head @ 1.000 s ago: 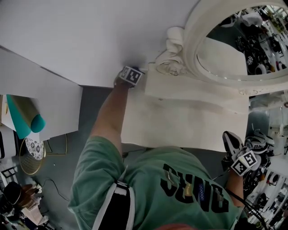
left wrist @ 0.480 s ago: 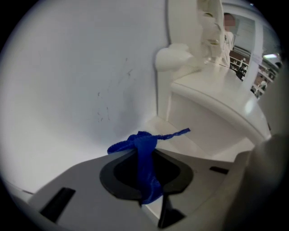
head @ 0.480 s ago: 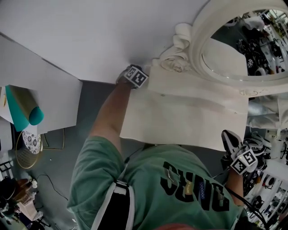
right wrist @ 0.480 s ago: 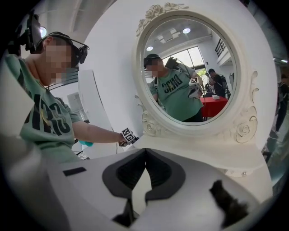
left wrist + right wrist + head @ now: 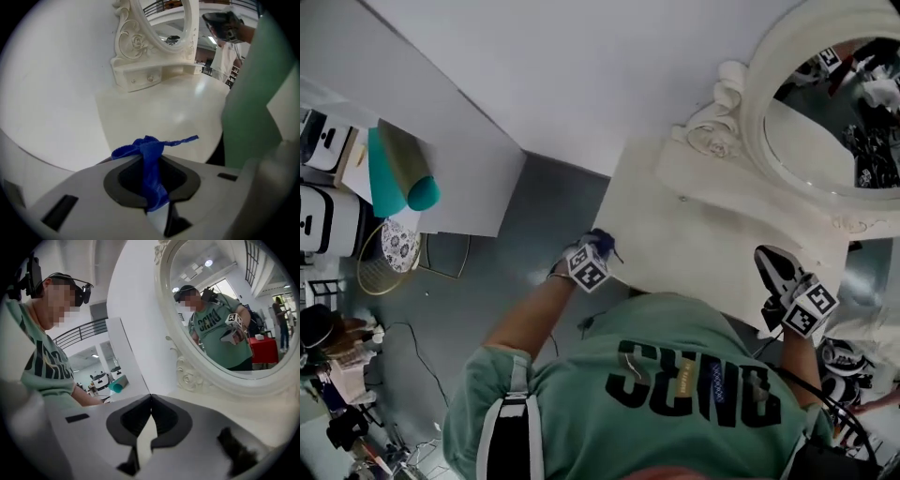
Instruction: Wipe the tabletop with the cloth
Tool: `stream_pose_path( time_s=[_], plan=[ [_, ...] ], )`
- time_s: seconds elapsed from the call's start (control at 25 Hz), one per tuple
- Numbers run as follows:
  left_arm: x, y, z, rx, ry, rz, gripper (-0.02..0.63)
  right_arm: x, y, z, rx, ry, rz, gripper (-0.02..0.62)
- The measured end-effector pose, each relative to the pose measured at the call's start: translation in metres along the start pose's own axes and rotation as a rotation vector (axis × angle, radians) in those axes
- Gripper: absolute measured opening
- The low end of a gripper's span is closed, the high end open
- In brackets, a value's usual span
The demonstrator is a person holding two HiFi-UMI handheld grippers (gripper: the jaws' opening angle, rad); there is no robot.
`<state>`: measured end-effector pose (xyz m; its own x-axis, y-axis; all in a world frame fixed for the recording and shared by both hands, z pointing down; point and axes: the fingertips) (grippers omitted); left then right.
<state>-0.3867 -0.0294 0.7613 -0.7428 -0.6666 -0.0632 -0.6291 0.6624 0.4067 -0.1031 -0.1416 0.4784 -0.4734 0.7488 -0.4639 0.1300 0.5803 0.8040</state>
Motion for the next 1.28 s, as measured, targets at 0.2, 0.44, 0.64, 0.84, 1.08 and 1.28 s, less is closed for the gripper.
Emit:
stream_pose_path(
  time_s=[0.2,0.44,0.64,0.84,1.08,1.28],
  plan=[
    [-0.038,0.046,0.018,0.026,-0.008,0.136,0.084,0.012,-0.015,-0.032,0.015,-0.122,0.046,0.012],
    [0.014,0.01,0.031,-0.071,-0.01,0.188,0.084,0.006,-0.019,-0.014,-0.024,-0.067,0.046,0.012],
    [0.13,-0.135,-0.003,-0.199,-0.068,0.012,0.084,-0.024,-0.021,0.038,-0.069,0.127,-0.007,0.012],
    [0.197,-0.226,-0.074,-0.164,-0.067,-0.192,0.084,-0.032,-0.004,0.098,-0.074,0.335,-0.062,0.012],
    [0.207,-0.253,-0.132,-0.109,0.013,-0.385,0.084,-0.033,0.021,0.151,-0.105,0.516,-0.147,0.012],
    [0.201,-0.253,-0.132,-0.119,0.025,-0.431,0.084,-0.038,0.022,0.147,-0.08,0.504,-0.142,0.012]
  ],
)
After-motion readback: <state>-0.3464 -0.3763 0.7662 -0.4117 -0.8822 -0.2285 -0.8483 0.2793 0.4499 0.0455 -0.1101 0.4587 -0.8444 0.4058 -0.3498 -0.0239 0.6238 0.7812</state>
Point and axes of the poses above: the fingertips, and each gripper's own axes: z backward along the fingers, x to its left, y out of its underside, and after that the axes turned 6 degrees about -z, right-handed
